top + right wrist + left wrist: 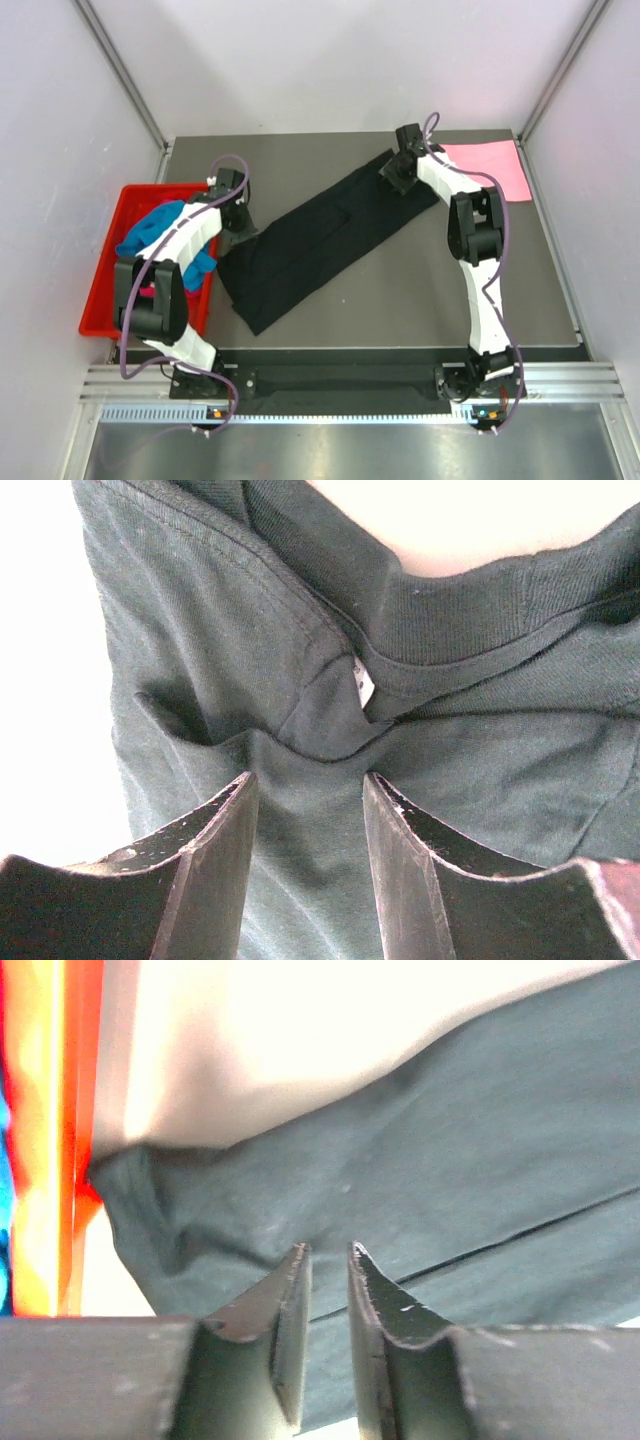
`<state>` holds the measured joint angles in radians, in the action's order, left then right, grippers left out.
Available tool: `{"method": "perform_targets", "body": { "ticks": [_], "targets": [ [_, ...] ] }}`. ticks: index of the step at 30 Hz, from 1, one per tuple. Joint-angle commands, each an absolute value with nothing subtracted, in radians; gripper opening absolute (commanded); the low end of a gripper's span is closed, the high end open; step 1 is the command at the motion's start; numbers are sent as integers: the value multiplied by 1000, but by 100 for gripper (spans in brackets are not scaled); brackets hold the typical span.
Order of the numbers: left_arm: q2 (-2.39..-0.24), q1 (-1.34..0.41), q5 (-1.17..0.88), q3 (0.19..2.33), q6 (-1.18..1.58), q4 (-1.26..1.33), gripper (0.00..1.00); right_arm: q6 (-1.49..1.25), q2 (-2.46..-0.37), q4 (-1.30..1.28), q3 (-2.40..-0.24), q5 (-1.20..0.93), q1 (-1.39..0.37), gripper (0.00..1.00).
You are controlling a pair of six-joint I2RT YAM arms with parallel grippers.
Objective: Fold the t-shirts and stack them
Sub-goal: Fold the tshirt
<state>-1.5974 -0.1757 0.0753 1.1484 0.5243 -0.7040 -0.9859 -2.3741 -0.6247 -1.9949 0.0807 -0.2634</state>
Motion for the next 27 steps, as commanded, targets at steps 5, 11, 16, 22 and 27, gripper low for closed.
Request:
{"method": "perform_targets", "body": {
  "ticks": [5,11,16,22,27],
  "targets": [
    [-1664,-172,113,1204,444,-675,29,-881,-2534,-538,-2110,74,-158,48],
    [-1772,-167,184,1226,414,-684,29,-879,-2542,-456,-2112,-24,-69,47],
    [-1836,-158,222,1256,402,-716,28,-859,-2540,-348,-2103,-126,-29,40],
    [-1887,-158,264,1236,399,-755,27,-833,-2517,-284,-2094,-204,-31,29],
    [-1847,-158,261,1226,405,-775,26,-819,-2478,-296,-2063,-204,-58,35]
  ]
}}
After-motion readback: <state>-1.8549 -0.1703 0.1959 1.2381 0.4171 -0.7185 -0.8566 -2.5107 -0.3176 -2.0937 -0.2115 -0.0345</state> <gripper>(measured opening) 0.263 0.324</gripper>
